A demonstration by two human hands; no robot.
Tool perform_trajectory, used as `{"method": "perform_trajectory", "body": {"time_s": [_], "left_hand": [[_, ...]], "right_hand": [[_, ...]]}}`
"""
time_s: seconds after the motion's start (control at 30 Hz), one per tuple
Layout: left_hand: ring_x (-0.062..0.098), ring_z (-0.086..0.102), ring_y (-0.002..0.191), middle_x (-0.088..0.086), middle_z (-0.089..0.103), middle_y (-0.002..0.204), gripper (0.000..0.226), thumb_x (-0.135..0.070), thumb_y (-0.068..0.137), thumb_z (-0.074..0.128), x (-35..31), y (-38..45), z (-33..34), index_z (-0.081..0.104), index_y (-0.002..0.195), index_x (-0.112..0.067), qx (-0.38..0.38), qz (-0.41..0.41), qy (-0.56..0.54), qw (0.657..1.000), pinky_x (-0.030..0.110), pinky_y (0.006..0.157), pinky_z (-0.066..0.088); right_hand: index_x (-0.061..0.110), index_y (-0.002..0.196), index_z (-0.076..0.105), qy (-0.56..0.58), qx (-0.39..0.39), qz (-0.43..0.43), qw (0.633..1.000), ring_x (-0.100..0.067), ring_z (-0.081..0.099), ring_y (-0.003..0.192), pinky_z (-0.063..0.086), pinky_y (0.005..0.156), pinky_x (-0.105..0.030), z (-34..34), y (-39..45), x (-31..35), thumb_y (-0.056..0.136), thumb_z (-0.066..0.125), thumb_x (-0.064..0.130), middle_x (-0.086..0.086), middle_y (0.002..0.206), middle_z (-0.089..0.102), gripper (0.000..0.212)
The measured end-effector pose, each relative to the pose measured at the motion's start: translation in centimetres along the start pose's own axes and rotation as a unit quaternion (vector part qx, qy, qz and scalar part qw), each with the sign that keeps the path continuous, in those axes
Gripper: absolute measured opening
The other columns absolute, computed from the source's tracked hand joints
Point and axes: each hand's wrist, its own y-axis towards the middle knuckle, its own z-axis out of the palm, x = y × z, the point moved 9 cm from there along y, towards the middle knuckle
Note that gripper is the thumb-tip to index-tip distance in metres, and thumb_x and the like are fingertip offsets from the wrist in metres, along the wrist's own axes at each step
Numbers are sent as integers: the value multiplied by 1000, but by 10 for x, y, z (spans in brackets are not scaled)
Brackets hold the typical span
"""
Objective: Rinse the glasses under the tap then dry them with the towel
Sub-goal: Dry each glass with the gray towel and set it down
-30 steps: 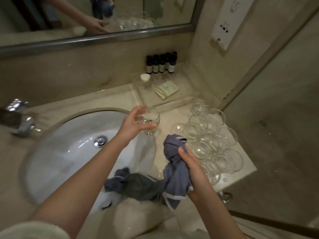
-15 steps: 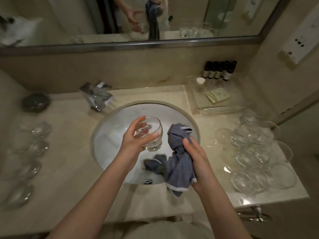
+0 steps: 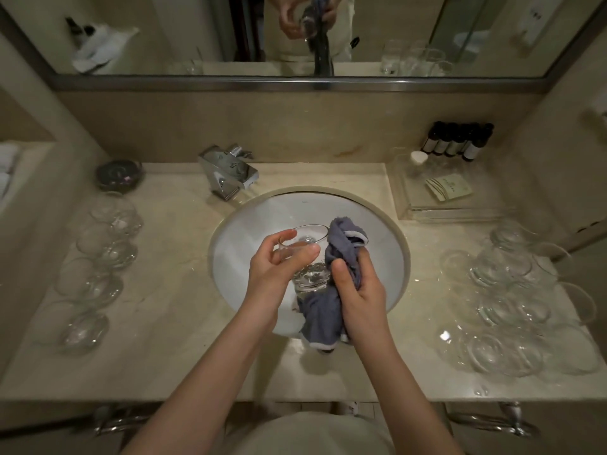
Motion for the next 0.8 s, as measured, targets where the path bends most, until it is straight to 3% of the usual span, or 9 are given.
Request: {"method": "perform_trajectory", "body": {"time_s": [0.13, 0.27, 0.4, 0.53, 0.6, 0.67, 0.73, 0.8], "left_hand": [[15, 71, 85, 0, 75, 93, 59, -61, 52, 69, -2, 1, -3, 68, 100, -27, -11, -11, 21, 1000, 35, 85, 54], [29, 70, 92, 8, 75, 98, 70, -71, 54, 57, 9, 0, 1, 70, 100, -20, -3, -60, -43, 997, 46, 87, 53], [13, 57, 81, -3, 59, 91, 64, -74, 56, 50, -1, 2, -7, 61, 98, -27, -35, -27, 16, 999, 29, 73, 46], [10, 59, 76, 2, 60, 96, 29, -57, 92, 50, -5, 1, -17, 45, 96, -29, -66, -2, 75, 995, 21, 65, 44], [9, 63, 79, 0, 63, 99, 41, -65, 82, 58, -7, 1, -17, 46, 99, -30, -56, 9, 81, 995, 19, 65, 46], [9, 65, 85, -3, 63, 103, 65, -66, 59, 73, -6, 2, -13, 46, 106, -30, -20, 2, 81, 997, 17, 67, 49], [13, 67, 89, 0, 63, 106, 80, -53, 51, 87, -1, 2, -11, 47, 114, -26, 5, -12, 76, 997, 18, 66, 51], [12, 69, 81, 2, 66, 102, 73, -42, 55, 89, -2, 2, -11, 53, 115, -21, 18, -14, 44, 999, 17, 63, 52]], "right_hand": [[35, 99, 56, 47, 9, 18, 999, 4, 62, 82, 46, 72, -13, 10, 2, 0, 90, 58, 43, 22, 86, 67, 13], [40, 109, 54, 94, 35, 45, 994, 5, 64, 95, 48, 78, -12, 21, 7, 1, 83, 47, 45, 18, 104, 66, 28], [39, 114, 55, 82, 26, 59, 995, -4, 63, 106, 50, 89, -21, 24, 7, -4, 85, 45, 48, 11, 113, 67, 32], [37, 106, 59, 72, 14, 57, 996, -11, 64, 102, 50, 91, -29, 26, 8, -7, 86, 47, 48, 11, 103, 69, 26], [37, 102, 59, 68, 9, 55, 996, -13, 65, 99, 51, 90, -35, 27, 10, -6, 85, 48, 50, 12, 98, 69, 23], [35, 99, 59, 73, 5, 52, 996, -12, 65, 95, 51, 87, -37, 27, 11, -5, 85, 49, 49, 13, 93, 69, 22], [34, 99, 58, 78, 8, 50, 996, -7, 65, 91, 52, 83, -30, 29, 12, -2, 84, 49, 48, 15, 90, 69, 23], [33, 105, 57, 89, 4, 52, 995, -2, 65, 91, 51, 79, -19, 29, 12, 2, 83, 48, 46, 16, 92, 69, 26]]}}
